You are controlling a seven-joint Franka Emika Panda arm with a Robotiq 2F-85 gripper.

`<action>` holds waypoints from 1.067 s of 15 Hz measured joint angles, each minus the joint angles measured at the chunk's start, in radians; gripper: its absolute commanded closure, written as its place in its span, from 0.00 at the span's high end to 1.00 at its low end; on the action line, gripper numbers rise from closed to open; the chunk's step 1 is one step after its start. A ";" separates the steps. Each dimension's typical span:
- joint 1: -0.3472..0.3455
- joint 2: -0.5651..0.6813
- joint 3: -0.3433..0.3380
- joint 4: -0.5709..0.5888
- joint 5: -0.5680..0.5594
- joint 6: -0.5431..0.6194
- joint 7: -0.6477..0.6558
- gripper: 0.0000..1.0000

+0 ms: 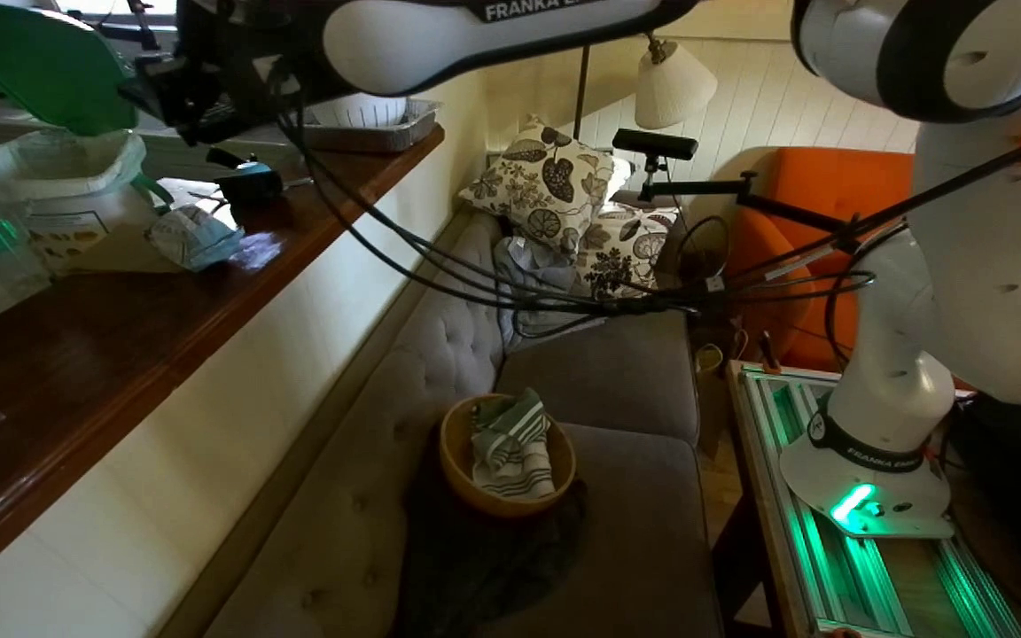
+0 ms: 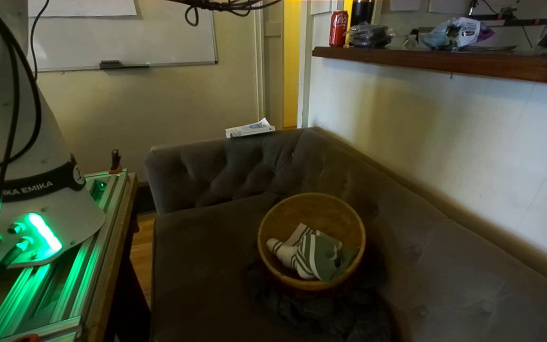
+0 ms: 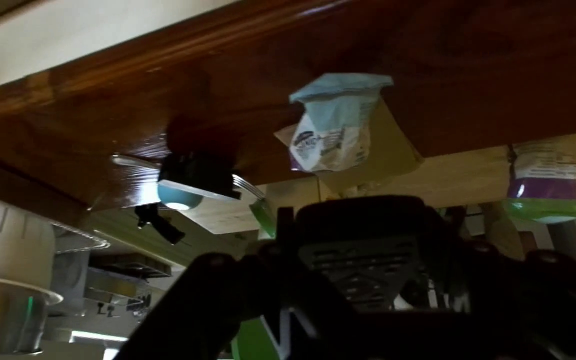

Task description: Put the black remote control in the wooden bowl.

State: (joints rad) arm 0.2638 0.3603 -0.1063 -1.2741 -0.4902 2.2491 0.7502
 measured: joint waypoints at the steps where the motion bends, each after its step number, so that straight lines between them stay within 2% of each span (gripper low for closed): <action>1: 0.001 -0.044 -0.002 -0.044 -0.020 -0.032 -0.006 0.36; 6: 0.021 -0.286 -0.003 -0.281 -0.130 -0.228 -0.002 0.36; 9: -0.021 -0.411 0.064 -0.437 -0.131 -0.367 -0.002 0.36; 12: -0.070 -0.491 0.118 -0.600 -0.075 -0.447 -0.004 0.36; 16: -0.118 -0.531 0.144 -0.793 0.061 -0.464 -0.014 0.36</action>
State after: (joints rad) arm 0.1460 -0.1705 0.0380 -2.0668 -0.4295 1.7849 0.7361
